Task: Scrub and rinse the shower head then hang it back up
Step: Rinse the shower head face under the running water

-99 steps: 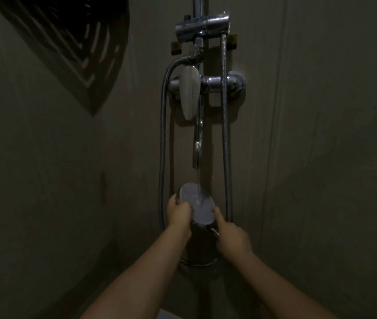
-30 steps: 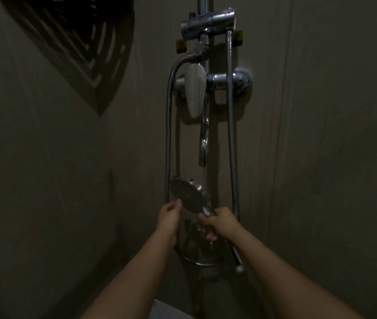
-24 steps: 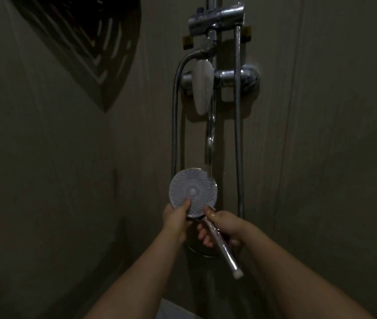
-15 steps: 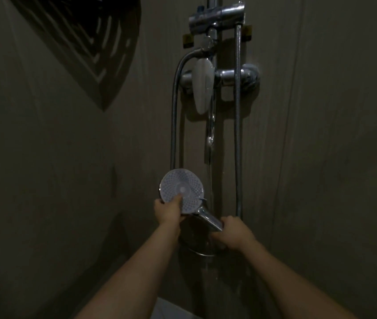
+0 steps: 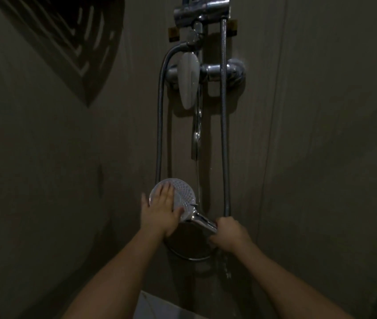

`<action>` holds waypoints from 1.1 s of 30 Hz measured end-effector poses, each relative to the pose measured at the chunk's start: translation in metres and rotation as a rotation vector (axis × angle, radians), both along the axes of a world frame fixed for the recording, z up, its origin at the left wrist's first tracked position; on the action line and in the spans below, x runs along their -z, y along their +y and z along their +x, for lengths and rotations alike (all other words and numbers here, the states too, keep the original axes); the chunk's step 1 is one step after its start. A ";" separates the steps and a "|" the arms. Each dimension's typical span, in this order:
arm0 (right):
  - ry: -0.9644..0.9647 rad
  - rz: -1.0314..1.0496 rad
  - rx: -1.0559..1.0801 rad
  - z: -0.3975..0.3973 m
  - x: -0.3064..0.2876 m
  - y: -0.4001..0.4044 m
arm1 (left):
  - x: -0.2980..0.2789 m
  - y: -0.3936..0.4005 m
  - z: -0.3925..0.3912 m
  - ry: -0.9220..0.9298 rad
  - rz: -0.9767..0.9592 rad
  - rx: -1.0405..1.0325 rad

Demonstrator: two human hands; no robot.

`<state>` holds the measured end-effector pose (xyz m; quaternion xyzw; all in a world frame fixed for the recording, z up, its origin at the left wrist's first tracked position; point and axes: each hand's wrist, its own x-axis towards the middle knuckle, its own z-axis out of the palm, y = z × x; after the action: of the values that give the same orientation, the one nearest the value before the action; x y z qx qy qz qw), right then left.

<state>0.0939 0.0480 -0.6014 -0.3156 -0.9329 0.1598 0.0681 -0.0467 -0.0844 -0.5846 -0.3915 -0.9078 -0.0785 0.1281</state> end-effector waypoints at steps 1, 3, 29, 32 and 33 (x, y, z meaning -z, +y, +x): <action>-0.002 0.002 -0.007 0.000 0.001 0.000 | -0.001 -0.001 0.001 -0.039 0.033 -0.059; 0.013 0.002 -0.012 0.001 0.001 -0.001 | -0.003 -0.001 0.006 -0.184 0.202 -0.151; -0.068 0.468 -0.219 -0.058 -0.072 -0.025 | -0.020 -0.053 -0.001 -0.831 1.769 -0.635; -0.091 0.698 -0.278 -0.061 -0.075 -0.025 | -0.027 -0.042 0.008 -0.858 1.738 -0.574; -0.085 0.651 -0.283 -0.063 -0.076 -0.024 | -0.027 -0.038 0.009 -0.868 1.715 -0.536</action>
<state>0.0309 0.0245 -0.5250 -0.1512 -0.9714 -0.1513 0.1034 -0.0377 -0.1225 -0.5574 0.1140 -0.5708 -0.8122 0.0380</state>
